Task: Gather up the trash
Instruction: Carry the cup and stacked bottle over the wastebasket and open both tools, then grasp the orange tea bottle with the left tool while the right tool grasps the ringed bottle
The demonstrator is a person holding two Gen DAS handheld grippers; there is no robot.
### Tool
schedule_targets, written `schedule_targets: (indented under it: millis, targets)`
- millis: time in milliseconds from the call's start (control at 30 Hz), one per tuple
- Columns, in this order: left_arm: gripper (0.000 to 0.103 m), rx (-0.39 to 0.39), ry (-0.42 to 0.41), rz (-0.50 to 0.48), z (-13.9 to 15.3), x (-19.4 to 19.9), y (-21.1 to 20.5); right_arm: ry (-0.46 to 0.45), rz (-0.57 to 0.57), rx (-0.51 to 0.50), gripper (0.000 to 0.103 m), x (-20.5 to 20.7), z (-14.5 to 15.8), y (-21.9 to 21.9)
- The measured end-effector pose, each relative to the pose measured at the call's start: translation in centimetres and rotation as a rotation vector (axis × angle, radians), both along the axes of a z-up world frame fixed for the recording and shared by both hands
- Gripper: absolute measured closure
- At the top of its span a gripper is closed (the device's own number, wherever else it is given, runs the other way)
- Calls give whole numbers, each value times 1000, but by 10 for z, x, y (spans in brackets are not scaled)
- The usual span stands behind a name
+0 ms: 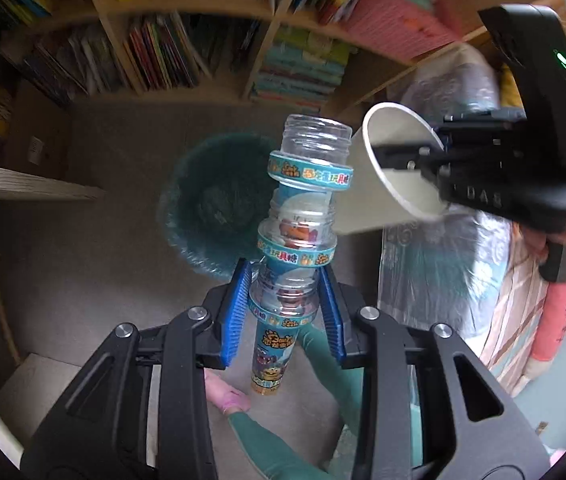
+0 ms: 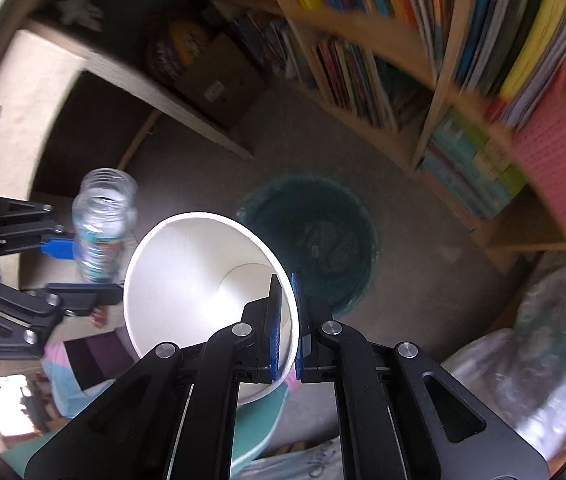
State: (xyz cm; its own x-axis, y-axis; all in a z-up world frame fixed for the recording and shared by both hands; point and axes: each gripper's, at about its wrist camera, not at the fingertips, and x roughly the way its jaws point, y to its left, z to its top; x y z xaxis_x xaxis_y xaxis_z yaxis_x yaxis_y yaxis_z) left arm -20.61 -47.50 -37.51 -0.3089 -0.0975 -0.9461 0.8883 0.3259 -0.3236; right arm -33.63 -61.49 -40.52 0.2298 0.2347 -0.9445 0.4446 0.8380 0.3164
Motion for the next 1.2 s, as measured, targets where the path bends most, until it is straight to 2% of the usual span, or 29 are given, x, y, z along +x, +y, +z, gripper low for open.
schedule_targets:
  millis: [133,200,233,267,300,367,500,600,700,800,900,967,1033,1133,1200]
  targets:
    - [71,34,-6,-26,-58,-3,-22,6,-15,28,91,4,-56,-7]
    - [71,59,-24,-27,-81,-4,-25,31,-10,25,82,3,-80,-7]
    - [70,80,-23,-27,-89,-5,-26,49,-10,20,79,2,-89,-9]
    - [64,100,-25,-28,-96,-5,-25,50,-15,34,76,0,-95,-12]
    - [59,113,-29,-25,-96,-4,-26,49,-24,36,75,-2,-99,-13]
    - [48,102,-44,-38,-92,-6,-22,31,-33,37,62,-7,-98,-17]
    - [47,96,-63,-57,-85,-3,-15,9,-26,30,59,-14,-87,-23]
    - [47,75,-46,-6,-65,3,-8,-3,-10,28,59,-18,-67,-28]
    - [47,15,-23,43,-21,8,13,-47,12,21,50,-21,-32,-30]
    - [47,-87,-6,89,56,7,42,-123,66,8,46,-19,27,-23]
    - [34,-183,-11,127,134,11,77,-214,177,8,42,-8,93,-9]
    - [32,-242,-53,158,189,16,107,-284,278,0,40,6,142,6]
    - [29,-265,-111,218,232,29,139,-352,385,3,39,26,186,24]
    - [22,-294,-223,324,283,54,192,-450,529,2,39,66,246,55]
    - [22,-298,-305,386,307,75,229,-508,625,-7,39,96,281,80]
